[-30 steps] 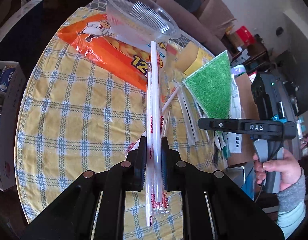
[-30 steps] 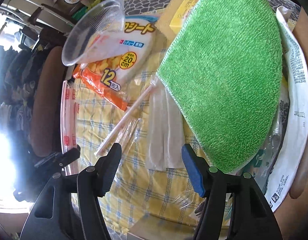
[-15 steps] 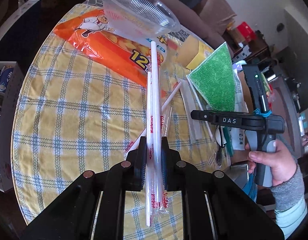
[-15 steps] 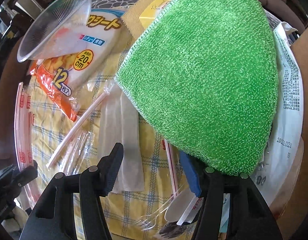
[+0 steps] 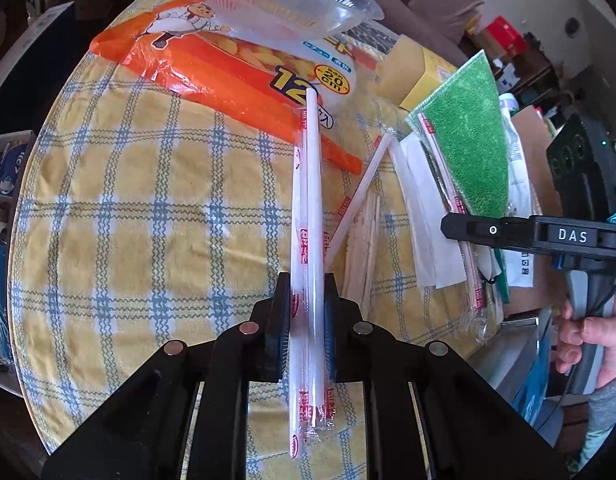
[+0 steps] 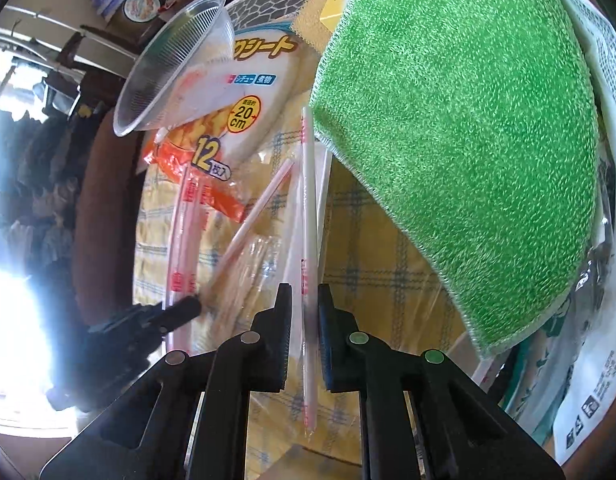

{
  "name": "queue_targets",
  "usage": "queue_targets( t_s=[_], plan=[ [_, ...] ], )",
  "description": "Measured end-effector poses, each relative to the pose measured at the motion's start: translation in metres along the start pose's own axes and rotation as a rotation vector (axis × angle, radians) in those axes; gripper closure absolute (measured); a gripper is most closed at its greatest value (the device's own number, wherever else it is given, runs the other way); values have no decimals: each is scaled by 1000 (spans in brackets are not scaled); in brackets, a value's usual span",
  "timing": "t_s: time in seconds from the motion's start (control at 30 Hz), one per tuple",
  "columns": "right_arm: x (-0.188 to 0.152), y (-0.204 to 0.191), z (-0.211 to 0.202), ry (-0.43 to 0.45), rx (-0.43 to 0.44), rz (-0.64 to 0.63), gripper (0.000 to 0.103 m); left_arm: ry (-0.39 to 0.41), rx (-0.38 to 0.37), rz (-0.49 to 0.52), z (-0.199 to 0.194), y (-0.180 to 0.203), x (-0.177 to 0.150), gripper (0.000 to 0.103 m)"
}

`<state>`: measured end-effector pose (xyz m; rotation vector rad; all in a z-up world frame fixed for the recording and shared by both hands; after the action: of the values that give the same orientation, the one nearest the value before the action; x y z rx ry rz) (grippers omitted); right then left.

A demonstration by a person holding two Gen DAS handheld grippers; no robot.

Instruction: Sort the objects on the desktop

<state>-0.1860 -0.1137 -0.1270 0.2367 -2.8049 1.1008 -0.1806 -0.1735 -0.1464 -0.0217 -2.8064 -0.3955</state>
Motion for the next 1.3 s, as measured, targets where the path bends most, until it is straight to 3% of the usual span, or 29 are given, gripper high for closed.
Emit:
queue_targets(
  t_s=[0.17,0.27,0.33,0.43,0.5,0.53,0.57,0.67,0.83,1.1,1.3],
  plan=[
    [5,-18,-9,40,57,12,92,-90,-178,-73,2,13,-14,91],
    [3,-22,4,5,84,29,92,-143,-259,-89,4,26,-25,91],
    [4,-23,22,-22,44,16,92,-143,-260,-73,0,31,-28,91],
    [9,-23,23,13,5,-6,91,-105,-254,-85,-11,27,-20,91],
    [13,-18,18,33,-53,-27,79,-80,-257,-113,-19,17,-12,90],
    [14,-15,15,36,-74,-33,65,-73,-256,-125,-21,13,-8,90],
    [16,-13,15,41,-82,-28,59,-72,-262,-139,-21,9,-7,90],
    [18,-11,18,44,-61,-10,58,-84,-261,-155,-16,6,-6,90],
    [22,-24,32,25,-113,-66,59,-133,-283,-141,-2,20,-19,90],
    [17,-40,49,-8,-44,-51,59,-161,-327,-174,-2,21,-25,90],
    [14,-26,56,-21,-109,-47,60,-167,-310,-185,2,18,-27,90]
  ],
)
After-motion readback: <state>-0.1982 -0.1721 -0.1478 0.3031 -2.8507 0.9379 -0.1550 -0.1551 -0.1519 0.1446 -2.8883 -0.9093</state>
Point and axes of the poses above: each gripper's, at about its wrist camera, not at the fingertips, and z roughly the way its jaws point, y to its right, x to its top, the point moved 10 cm from there along z, roughly the way its jaws point, and after that the axes turned 12 degrees about x, right-handed, at the moved point
